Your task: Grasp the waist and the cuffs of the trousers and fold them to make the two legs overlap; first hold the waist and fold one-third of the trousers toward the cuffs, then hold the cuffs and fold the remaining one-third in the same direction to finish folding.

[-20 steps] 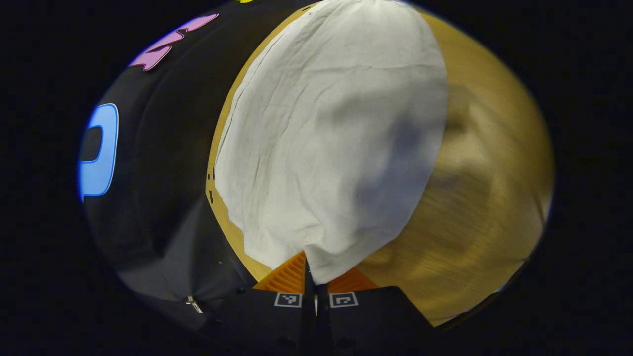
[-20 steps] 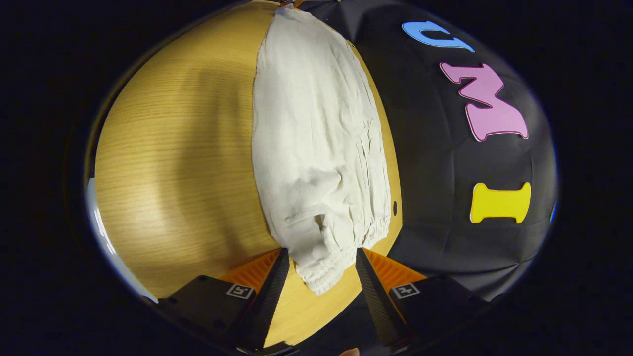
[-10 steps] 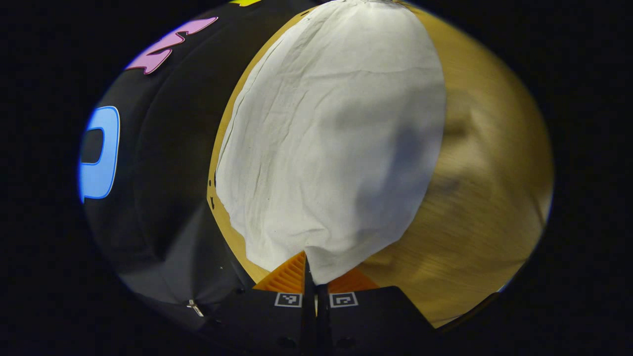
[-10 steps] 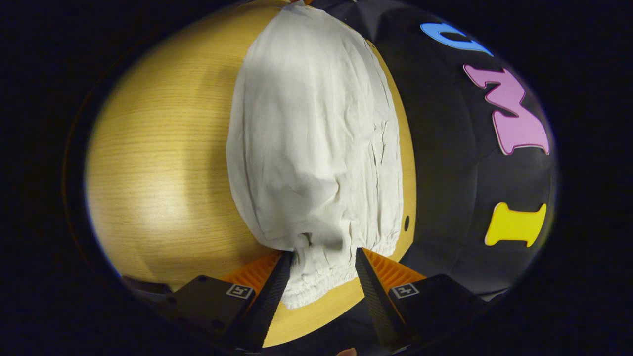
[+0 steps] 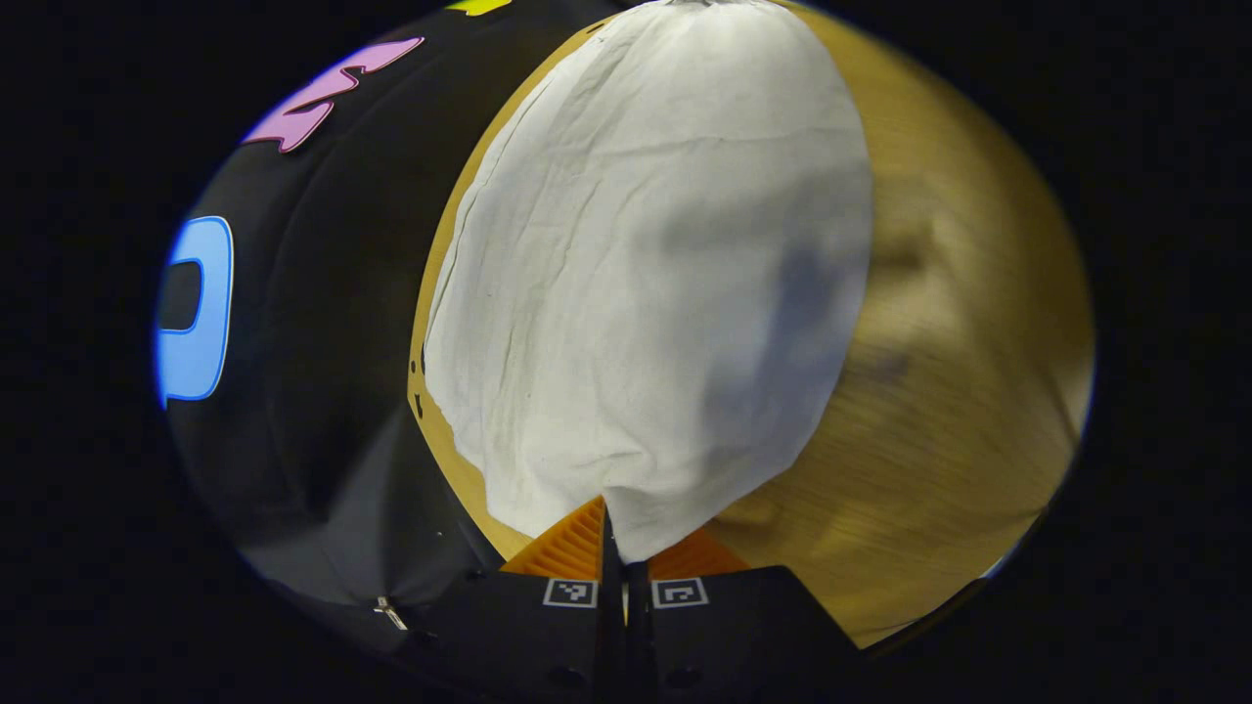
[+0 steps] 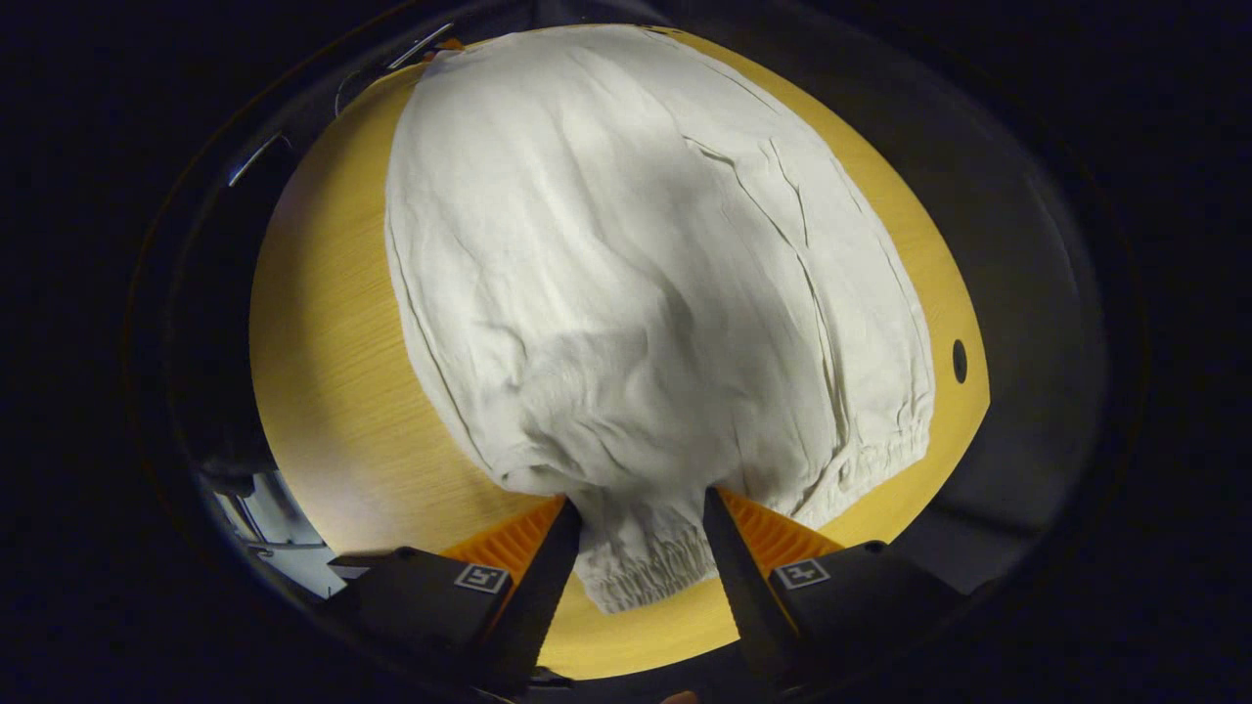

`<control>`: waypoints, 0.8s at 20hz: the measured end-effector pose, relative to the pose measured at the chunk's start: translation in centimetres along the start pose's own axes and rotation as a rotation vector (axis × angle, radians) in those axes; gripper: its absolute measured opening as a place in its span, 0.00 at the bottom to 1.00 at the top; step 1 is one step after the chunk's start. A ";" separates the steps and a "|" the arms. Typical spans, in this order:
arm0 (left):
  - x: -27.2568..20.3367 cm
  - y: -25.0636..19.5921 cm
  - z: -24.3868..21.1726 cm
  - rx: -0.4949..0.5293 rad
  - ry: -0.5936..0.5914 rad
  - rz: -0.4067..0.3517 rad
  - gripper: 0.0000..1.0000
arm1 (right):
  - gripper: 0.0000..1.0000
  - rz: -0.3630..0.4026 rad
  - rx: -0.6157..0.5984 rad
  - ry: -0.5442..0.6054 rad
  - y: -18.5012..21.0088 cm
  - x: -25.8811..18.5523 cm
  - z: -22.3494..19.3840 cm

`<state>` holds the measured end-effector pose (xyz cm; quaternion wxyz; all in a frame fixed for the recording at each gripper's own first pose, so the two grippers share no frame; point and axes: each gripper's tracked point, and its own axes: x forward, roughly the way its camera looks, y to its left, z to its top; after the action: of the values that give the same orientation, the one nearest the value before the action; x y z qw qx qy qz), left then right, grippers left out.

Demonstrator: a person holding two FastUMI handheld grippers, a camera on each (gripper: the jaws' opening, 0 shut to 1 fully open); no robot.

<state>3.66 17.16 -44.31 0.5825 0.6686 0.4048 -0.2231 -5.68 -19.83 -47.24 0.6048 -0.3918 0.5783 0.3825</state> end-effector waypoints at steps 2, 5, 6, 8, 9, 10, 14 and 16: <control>0.0 -0.1 0.1 -0.002 -0.002 0.000 0.06 | 0.73 0.029 -0.011 0.019 0.5 0.1 0.2; 0.1 0.1 0.0 -0.009 -0.010 0.000 0.06 | 0.35 -0.024 -0.049 0.059 0.4 0.0 0.1; 0.2 0.1 -0.2 -0.010 -0.009 -0.001 0.06 | 0.09 -0.059 -0.072 0.056 0.4 0.2 -0.1; 0.1 0.0 -0.4 -0.009 0.011 -0.016 0.06 | 0.06 -0.122 -0.104 0.035 0.7 0.0 -0.1; 0.0 -0.1 -0.7 -0.012 0.027 -0.024 0.06 | 0.06 -0.140 -0.105 0.028 0.8 -0.1 -0.4; -0.1 -0.2 -0.9 -0.027 0.032 -0.035 0.06 | 0.06 -0.140 -0.102 0.014 1.1 -0.3 -0.4; -0.2 0.1 -2.5 -0.124 0.053 -0.061 0.05 | 0.06 -0.114 -0.076 0.004 1.2 -0.2 -0.4; -0.2 -0.2 -2.4 -0.152 0.043 -0.075 0.05 | 0.06 -0.086 -0.089 0.005 1.3 -0.2 -0.2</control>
<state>2.91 19.36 -43.74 0.6139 0.6115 0.4578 -0.1989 -6.89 -19.48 -47.13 0.6011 -0.4437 0.5450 0.3806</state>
